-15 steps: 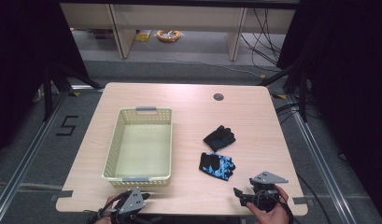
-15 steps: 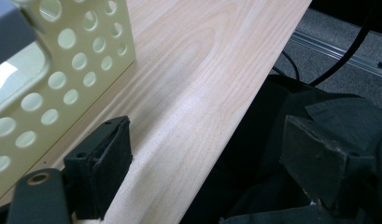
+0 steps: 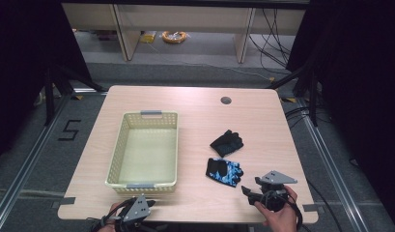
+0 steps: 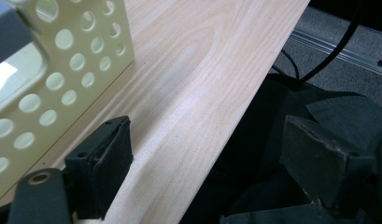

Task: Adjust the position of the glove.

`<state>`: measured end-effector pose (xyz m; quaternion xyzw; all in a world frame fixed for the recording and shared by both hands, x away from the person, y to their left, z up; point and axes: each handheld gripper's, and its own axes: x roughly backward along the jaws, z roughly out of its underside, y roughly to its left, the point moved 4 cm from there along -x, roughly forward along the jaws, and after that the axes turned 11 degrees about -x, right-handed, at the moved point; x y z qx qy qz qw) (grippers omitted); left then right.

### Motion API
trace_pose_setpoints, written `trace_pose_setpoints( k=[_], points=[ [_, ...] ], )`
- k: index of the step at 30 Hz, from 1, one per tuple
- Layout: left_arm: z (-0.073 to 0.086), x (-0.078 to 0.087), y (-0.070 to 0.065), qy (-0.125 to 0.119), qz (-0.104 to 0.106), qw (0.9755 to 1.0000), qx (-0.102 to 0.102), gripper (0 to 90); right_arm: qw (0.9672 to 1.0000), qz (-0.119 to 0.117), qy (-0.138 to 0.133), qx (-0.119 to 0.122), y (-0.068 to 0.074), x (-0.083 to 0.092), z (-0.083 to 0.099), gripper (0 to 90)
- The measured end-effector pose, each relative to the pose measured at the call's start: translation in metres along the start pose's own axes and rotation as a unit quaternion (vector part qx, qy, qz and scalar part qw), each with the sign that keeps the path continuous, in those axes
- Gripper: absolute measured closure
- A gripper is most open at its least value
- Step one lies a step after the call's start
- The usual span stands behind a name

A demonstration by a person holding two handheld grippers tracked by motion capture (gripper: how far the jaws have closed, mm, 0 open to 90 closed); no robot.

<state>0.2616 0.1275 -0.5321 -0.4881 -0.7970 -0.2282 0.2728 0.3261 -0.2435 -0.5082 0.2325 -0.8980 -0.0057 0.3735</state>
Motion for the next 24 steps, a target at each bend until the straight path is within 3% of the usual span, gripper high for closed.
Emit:
trace_pose_setpoints(
  k=[3,5,12,14,15,19,24],
  points=[
    [0.0,-0.001,0.0,0.0,0.0,1.0,0.0,16.4,1.0,-0.002,-0.002,-0.002,0.002,-0.002,-0.007,40.5],
    [0.0,0.0,0.0,0.0,0.0,1.0,-0.001,16.4,0.9998,-0.001,-0.005,0.018,0.002,-0.006,-0.015,41.0],
    [0.0,0.0,0.0,0.0,0.0,1.0,0.0,16.4,0.9997,-0.006,-0.013,0.02,0.004,-0.016,-0.041,44.4],
    [0.0,-0.001,0.0,-0.005,0.001,1.0,0.008,16.4,0.9996,-0.004,-0.016,0.023,0.004,-0.018,-0.043,44.4],
    [0.001,0.001,0.003,0.006,-0.002,0.9999,-0.01,16.4,0.9995,-0.005,-0.015,0.029,0.005,-0.02,-0.046,44.4],
    [0.001,0.0,0.002,0.001,-0.004,1.0,0.0,16.4,0.9996,-0.003,-0.015,0.024,0.005,-0.031,-0.057,45.6],
    [0.001,0.0,0.003,0.004,-0.003,1.0,-0.002,16.5,0.9987,0.006,-0.009,0.05,0.008,-0.048,-0.073,46.7]
  ],
)
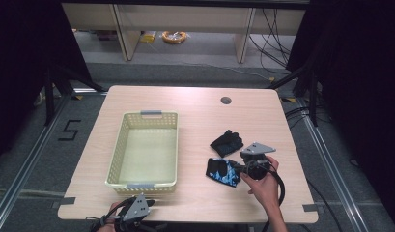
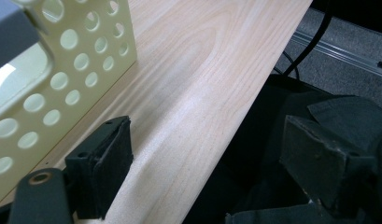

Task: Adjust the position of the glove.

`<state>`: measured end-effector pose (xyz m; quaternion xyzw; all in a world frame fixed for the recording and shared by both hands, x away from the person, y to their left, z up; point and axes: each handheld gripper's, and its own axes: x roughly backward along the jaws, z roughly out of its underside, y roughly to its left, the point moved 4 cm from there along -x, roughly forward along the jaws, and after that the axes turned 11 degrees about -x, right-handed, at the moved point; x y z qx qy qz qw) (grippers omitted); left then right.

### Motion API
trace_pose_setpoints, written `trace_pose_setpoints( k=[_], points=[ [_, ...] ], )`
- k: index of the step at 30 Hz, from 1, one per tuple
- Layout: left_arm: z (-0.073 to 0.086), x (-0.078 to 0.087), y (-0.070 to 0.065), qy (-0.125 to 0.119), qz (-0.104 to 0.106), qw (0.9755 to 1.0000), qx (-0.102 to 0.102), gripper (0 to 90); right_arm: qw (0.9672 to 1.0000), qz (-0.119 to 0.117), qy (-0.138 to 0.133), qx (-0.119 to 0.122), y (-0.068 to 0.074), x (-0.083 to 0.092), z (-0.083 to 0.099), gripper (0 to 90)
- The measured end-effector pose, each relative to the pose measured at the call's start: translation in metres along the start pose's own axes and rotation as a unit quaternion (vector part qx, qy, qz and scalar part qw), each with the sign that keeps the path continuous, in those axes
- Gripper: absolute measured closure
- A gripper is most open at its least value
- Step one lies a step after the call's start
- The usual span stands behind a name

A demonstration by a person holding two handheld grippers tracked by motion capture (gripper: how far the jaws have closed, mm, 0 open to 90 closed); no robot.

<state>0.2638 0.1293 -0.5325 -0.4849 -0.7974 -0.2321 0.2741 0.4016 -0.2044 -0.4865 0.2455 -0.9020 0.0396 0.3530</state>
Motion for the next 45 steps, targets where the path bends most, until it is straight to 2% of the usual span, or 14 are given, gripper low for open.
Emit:
trace_pose_setpoints(
  k=[9,13,18,25,26,29,32,35,36,38,39,40,42,45],
  points=[
    [0.0,0.0,-0.001,-0.004,0.001,1.0,0.003,16.4,0.9998,0.005,0.017,0.009,0.005,-0.027,-0.018,49.5],
    [0.0,0.0,-0.001,-0.002,0.003,0.9999,-0.009,16.5,0.9993,0.007,0.034,0.016,0.007,-0.043,-0.025,52.5],
    [0.001,-0.001,-0.001,-0.003,0.006,1.0,0.004,16.5,0.9982,0.004,0.05,0.033,0.01,-0.062,-0.032,56.9],
    [0.001,0.0,0.0,0.0,0.002,1.0,-0.003,16.5,0.9969,0.007,0.072,0.033,0.011,-0.078,-0.032,60.2],
    [0.001,0.0,0.0,0.001,0.002,1.0,-0.004,16.5,0.9963,0.013,0.073,0.042,0.009,-0.083,-0.03,60.7],
    [-0.001,-0.001,-0.002,-0.011,0.006,0.9999,-0.003,16.4,0.9961,0.016,0.078,0.038,0.008,-0.086,-0.03,61.0],
    [0.0,-0.001,-0.002,-0.005,0.005,1.0,0.003,16.4,0.9944,0.032,0.091,0.043,0.006,-0.093,-0.027,62.1],
    [0.0,-0.001,-0.002,-0.006,0.006,1.0,0.005,16.6,0.9947,0.031,0.091,0.036,0.004,-0.095,-0.026,64.1],
    [0.0,0.0,-0.001,-0.006,0.005,0.9999,-0.01,16.7,0.995,0.028,0.091,0.03,0.003,-0.094,-0.026,66.0],
    [0.0,0.0,-0.002,-0.004,0.004,1.0,0.001,16.7,0.9953,0.025,0.09,0.027,0.002,-0.094,-0.026,66.8],
    [0.0,0.0,-0.002,-0.006,0.006,1.0,-0.001,16.8,0.9952,0.024,0.09,0.028,0.002,-0.094,-0.027,70.5],
    [-0.001,0.0,-0.001,-0.011,0.005,0.9999,-0.008,16.9,0.9953,0.021,0.091,0.028,0.003,-0.093,-0.027,82.4],
    [-0.001,0.0,-0.002,-0.012,0.005,0.9999,-0.004,17.0,0.9964,0.006,0.082,0.023,0.004,-0.092,-0.027,86.8],
    [-0.001,0.0,-0.002,-0.011,0.005,0.9999,-0.003,17.1,0.9962,0.005,0.083,0.025,0.003,-0.094,-0.025,87.1]
  ],
)
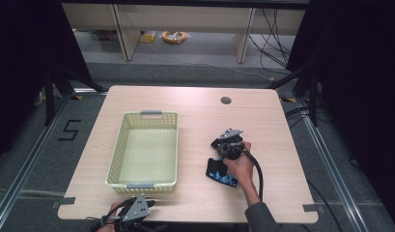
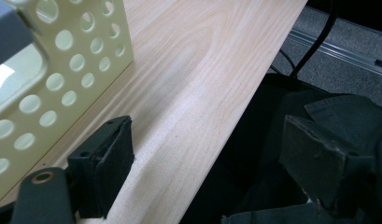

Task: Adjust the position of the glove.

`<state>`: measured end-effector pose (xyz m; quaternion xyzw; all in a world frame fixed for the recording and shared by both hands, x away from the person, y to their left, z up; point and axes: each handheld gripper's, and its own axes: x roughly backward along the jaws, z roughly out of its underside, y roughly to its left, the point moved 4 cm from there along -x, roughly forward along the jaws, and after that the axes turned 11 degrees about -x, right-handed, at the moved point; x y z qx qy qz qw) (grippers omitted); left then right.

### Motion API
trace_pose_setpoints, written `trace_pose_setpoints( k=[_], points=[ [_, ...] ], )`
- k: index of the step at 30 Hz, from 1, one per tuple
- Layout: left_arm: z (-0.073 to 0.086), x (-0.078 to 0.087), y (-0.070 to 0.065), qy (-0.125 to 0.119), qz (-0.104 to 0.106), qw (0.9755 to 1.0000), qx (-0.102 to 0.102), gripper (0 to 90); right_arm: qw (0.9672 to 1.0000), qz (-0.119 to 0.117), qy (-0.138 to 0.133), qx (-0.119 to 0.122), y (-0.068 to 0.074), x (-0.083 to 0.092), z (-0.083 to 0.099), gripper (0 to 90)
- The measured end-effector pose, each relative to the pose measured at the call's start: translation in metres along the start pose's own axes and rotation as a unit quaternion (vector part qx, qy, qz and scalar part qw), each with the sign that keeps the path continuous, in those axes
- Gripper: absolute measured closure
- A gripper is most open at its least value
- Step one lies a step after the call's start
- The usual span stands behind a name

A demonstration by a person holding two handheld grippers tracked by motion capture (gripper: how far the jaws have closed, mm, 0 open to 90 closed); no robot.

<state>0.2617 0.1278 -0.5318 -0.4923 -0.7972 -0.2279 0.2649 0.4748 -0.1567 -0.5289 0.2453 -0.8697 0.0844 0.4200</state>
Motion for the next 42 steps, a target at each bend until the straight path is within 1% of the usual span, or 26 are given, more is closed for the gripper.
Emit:
trace_pose_setpoints(
  k=[3,4,8,10,11,13,14,15,16,17,18,19,20,23,24,25,27,29,30,31,33,36,37,39,41,42],
  points=[
    [0.0,0.001,0.0,0.006,0.0,1.0,-0.001,17.2,1.0,0.004,-0.006,-0.001,0.001,0.004,-0.002,87.9],
    [0.0,0.0,-0.001,-0.001,-0.001,1.0,0.006,17.3,0.9999,0.004,-0.008,0.007,0.0,0.005,-0.002,88.1],
    [0.0,0.0,0.0,0.003,0.0,1.0,0.004,17.5,0.9997,0.004,-0.025,-0.003,0.0,0.014,-0.007,88.5],
    [0.0,-0.001,-0.001,0.001,0.0,1.0,0.009,17.5,0.9995,0.005,-0.03,0.004,-0.003,0.018,-0.008,88.7],
    [0.0,0.001,0.0,0.005,0.001,1.0,-0.001,17.5,0.9994,0.008,-0.033,-0.002,-0.002,0.02,-0.009,88.8],
    [0.0,0.0,-0.001,-0.002,0.0,1.0,0.008,17.5,0.9986,0.005,-0.053,0.001,-0.005,0.034,-0.017,88.9],
    [0.0,-0.001,-0.001,-0.004,0.0,0.9999,0.01,17.5,0.9986,0.005,-0.053,0.001,-0.005,0.034,-0.017,88.9],
    [0.001,0.0,0.0,0.004,0.001,1.0,0.006,17.5,0.9982,0.006,-0.06,-0.002,-0.006,0.038,-0.019,88.9],
    [0.001,0.001,0.002,0.008,0.0,0.9999,-0.01,17.5,0.9973,0.005,-0.073,-0.004,-0.008,0.045,-0.023,88.9],
    [0.0,0.0,0.0,0.0,0.0,1.0,0.008,17.5,0.997,0.002,-0.076,-0.011,-0.008,0.05,-0.024,89.0],
    [0.0,0.001,0.001,0.002,-0.001,1.0,-0.006,17.5,0.9953,-0.001,-0.096,-0.013,-0.012,0.056,-0.028,89.0],
    [0.001,0.0,0.0,0.001,-0.002,1.0,0.006,17.5,0.9925,-0.011,-0.12,-0.018,-0.015,0.068,-0.033,89.0],
    [0.0,0.0,-0.001,0.001,0.003,1.0,0.008,17.5,0.9925,-0.011,-0.12,-0.018,-0.015,0.068,-0.033,89.0],
    [0.0,-0.001,0.0,0.004,0.001,1.0,0.008,17.5,0.9893,-0.021,-0.142,-0.026,-0.015,0.086,-0.039,89.1],
    [0.0,-0.001,0.0,0.003,0.002,1.0,0.009,17.5,0.9869,-0.026,-0.154,-0.038,-0.012,0.094,-0.041,89.1],
    [0.001,0.001,0.002,0.006,-0.001,1.0,0.0,17.5,0.9852,-0.032,-0.166,-0.03,-0.011,0.102,-0.043,89.1],
    [0.001,0.002,0.002,0.009,-0.001,1.0,-0.002,17.5,0.9838,-0.041,-0.171,-0.034,-0.009,0.107,-0.043,89.1],
    [0.001,0.002,0.003,0.01,0.0,1.0,-0.003,17.5,0.982,-0.043,-0.181,-0.033,-0.003,0.118,-0.042,89.1],
    [0.001,0.002,0.003,0.01,-0.002,0.9999,-0.001,17.5,0.9816,-0.05,-0.179,-0.041,0.001,0.122,-0.04,89.1],
    [0.001,0.002,0.003,0.011,-0.002,0.9999,-0.002,17.5,0.9814,-0.048,-0.183,-0.031,0.002,0.127,-0.038,89.1],
    [0.001,0.002,0.002,0.008,-0.002,1.0,-0.002,17.5,0.9784,-0.062,-0.194,-0.034,0.011,0.138,-0.028,89.1],
    [0.001,0.002,0.002,0.009,-0.003,1.0,-0.003,17.5,0.9786,-0.064,-0.193,-0.031,0.018,0.147,-0.019,89.1],
    [0.0,0.002,0.001,0.002,-0.001,1.0,0.004,17.5,0.9793,-0.065,-0.188,-0.036,0.021,0.152,-0.014,89.1],
    [0.0,0.002,0.0,-0.001,-0.001,1.0,0.006,17.5,0.9779,-0.063,-0.198,-0.026,0.024,0.158,-0.007,89.0],
    [0.0,0.002,0.001,0.002,-0.002,1.0,0.005,17.5,0.9781,-0.067,-0.194,-0.035,0.032,0.168,0.006,89.1],
    [0.0,0.002,0.001,0.002,-0.002,1.0,0.005,17.5,0.9781,-0.067,-0.194,-0.035,0.032,0.168,0.006,89.1]
  ],
)
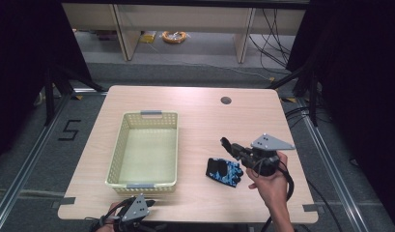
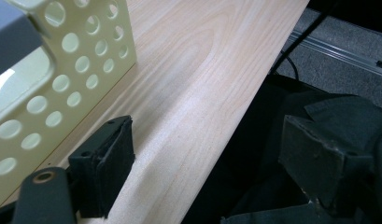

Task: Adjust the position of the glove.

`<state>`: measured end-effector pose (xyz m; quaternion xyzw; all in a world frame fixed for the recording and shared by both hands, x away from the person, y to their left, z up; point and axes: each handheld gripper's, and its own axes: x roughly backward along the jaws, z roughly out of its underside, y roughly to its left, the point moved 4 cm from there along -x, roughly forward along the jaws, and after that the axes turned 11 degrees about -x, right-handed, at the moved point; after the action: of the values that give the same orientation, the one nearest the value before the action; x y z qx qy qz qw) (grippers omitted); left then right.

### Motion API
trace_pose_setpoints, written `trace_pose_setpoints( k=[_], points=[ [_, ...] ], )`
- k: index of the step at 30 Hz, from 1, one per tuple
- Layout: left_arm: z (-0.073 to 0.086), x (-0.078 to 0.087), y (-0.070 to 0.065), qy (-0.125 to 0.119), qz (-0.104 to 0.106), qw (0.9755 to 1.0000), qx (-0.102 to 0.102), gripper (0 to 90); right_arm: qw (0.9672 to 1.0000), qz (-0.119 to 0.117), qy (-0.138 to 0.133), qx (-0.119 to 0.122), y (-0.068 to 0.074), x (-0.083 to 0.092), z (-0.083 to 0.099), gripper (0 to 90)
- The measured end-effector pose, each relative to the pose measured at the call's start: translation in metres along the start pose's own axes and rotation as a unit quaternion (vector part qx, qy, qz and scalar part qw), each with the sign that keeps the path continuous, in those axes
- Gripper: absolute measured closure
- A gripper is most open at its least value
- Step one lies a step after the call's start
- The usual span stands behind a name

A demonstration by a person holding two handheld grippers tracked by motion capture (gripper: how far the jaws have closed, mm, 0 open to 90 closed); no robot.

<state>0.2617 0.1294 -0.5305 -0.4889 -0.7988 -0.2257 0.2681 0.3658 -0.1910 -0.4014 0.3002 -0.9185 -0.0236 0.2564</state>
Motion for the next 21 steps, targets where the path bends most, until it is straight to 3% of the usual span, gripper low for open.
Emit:
trace_pose_setpoints(
  k=[4,5,8,9,11,13,15,19,20,21],
  points=[
    [0.0,-0.001,0.0,-0.006,-0.001,1.0,-0.002,17.5,1.0,-0.006,0.0,-0.006,0.01,0.016,0.013,89.1],
    [0.0,-0.001,0.001,0.001,-0.001,0.9999,-0.013,17.5,0.9999,-0.01,0.0,-0.002,0.011,0.018,0.015,89.1],
    [-0.001,-0.001,0.0,-0.005,-0.003,1.0,-0.004,17.5,0.9998,-0.012,-0.003,-0.018,0.016,0.029,0.026,89.0],
    [-0.001,-0.001,0.0,-0.005,-0.002,0.9999,-0.01,17.5,0.9996,-0.011,-0.006,-0.025,0.018,0.036,0.034,89.0],
    [-0.001,-0.001,0.0,-0.004,-0.002,0.9999,-0.009,17.4,0.9997,-0.015,-0.005,-0.021,0.018,0.038,0.037,89.0],
    [0.0,-0.001,0.0,-0.004,-0.002,1.0,-0.005,17.1,0.9982,-0.019,0.01,-0.056,0.021,0.048,0.05,89.0],
    [0.001,0.0,0.001,0.007,-0.005,0.9999,-0.007,17.1,0.998,-0.017,0.017,-0.059,0.02,0.053,0.058,89.0],
    [0.0,-0.001,0.0,0.002,-0.003,1.0,-0.008,17.0,0.9976,-0.013,0.025,-0.063,0.02,0.061,0.068,89.0],
    [0.001,-0.001,0.001,0.009,0.001,0.9999,-0.01,17.1,0.9968,-0.012,0.03,-0.073,0.022,0.066,0.074,89.0],
    [0.001,-0.001,0.001,0.009,0.001,0.9999,-0.01,17.1,0.9975,-0.015,0.019,-0.066,0.022,0.065,0.075,89.0]
  ],
)
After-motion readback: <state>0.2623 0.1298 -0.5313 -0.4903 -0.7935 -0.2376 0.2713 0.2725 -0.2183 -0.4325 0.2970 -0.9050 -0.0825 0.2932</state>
